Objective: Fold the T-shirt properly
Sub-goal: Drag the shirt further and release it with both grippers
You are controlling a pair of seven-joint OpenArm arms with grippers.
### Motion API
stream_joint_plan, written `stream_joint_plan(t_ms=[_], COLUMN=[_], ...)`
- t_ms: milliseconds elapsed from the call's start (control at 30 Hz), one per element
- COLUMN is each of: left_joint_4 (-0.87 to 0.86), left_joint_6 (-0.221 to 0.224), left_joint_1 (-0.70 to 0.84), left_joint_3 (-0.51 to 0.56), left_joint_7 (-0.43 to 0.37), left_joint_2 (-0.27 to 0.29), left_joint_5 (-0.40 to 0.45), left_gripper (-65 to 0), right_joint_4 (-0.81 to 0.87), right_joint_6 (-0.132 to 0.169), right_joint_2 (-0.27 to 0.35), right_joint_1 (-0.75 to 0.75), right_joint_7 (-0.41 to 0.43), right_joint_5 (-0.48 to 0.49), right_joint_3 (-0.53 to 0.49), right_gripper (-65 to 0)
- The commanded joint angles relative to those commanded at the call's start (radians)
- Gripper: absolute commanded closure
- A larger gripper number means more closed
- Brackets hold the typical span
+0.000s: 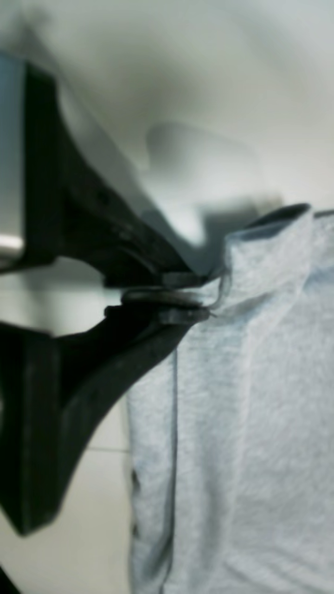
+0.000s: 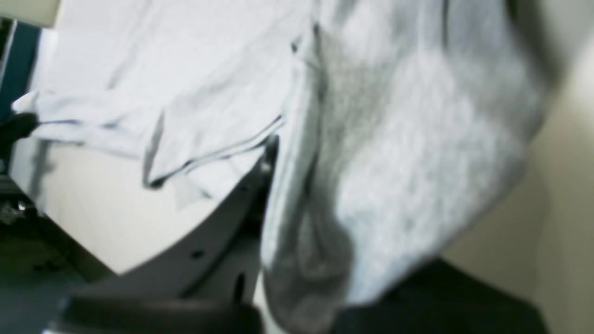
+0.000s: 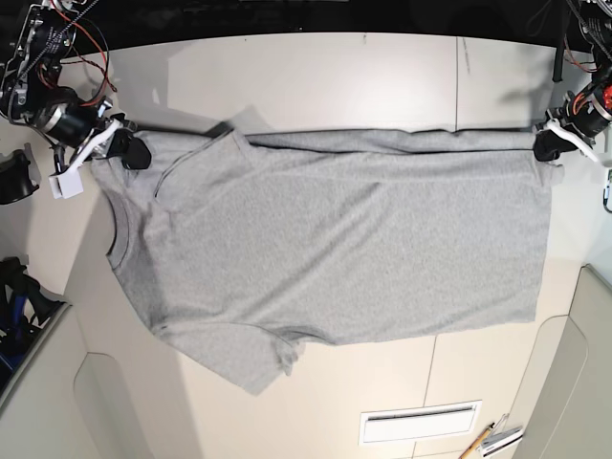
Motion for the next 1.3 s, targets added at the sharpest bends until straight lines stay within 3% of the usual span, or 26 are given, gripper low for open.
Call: stream_joint_plan(t_ms=[100,233,433,633,900,933,1000,1067,1167,1300], left_joint_4=[0.027,0.074,0.117,0.117,0.117,0.117,0.117,0.117,0.117,0.118], left_joint_6=[0.0,0.0,0.0,0.0,0.0,0.0,0.0,0.0,0.0,0.0], left_joint_1=[0.048,0.128,0.227,0.29,0.294,0.294,0.293,0.293,0.294,0.287], left_joint_3=[-0.014,-0.025,-0.029,-0.029,-0.029,-0.029,-0.029,-0.029,-0.03,-0.108], left_joint_7=[0.003,0.051,0.063,0.111,0.111,0.111,0.111,0.111,0.111,0.109], left_joint_2=[0.0,0.002,0.011,0.014,0.017,0.017,0.016,0.017,0.016,0.016], left_joint_5=[-0.016,-0.098,-0.111,-0.183,-0.182,-0.182,-0.183,-0.182,-0.183,-0.201], left_gripper=[0.0,0.0,0.0,0.0,0.0,0.0,-2.8,-10.9,-24.7,-27.1], right_joint_4=[0.0,0.0,0.002,0.002,0.002,0.002,0.002,0.002,0.002,0.002], right_joint_6=[0.0,0.015,0.023,0.023,0.021,0.021,0.013,0.01,0.01,0.01], right_joint_2=[0.02,0.032,0.071,0.098,0.106,0.106,0.106,0.106,0.106,0.106], right_joint_1=[-0.04,-0.101,-0.16,-0.232,-0.258,-0.258,-0.257,-0.256,-0.256,-0.225], right_joint_7=[-0.017,-0.022,-0.063,-0.066,-0.073,-0.073,-0.072,-0.061,-0.026,-0.02], right_joint_5=[0.019,0.069,0.117,0.119,0.115,0.115,0.114,0.106,0.092,0.096], right_joint_3=[0.003,0.016,0.039,0.055,0.084,0.084,0.084,0.086,0.121,0.244], right_gripper=[0.0,0.0,0.0,0.0,0.0,-1.4,-21.9,-35.4,-36.9,-36.9])
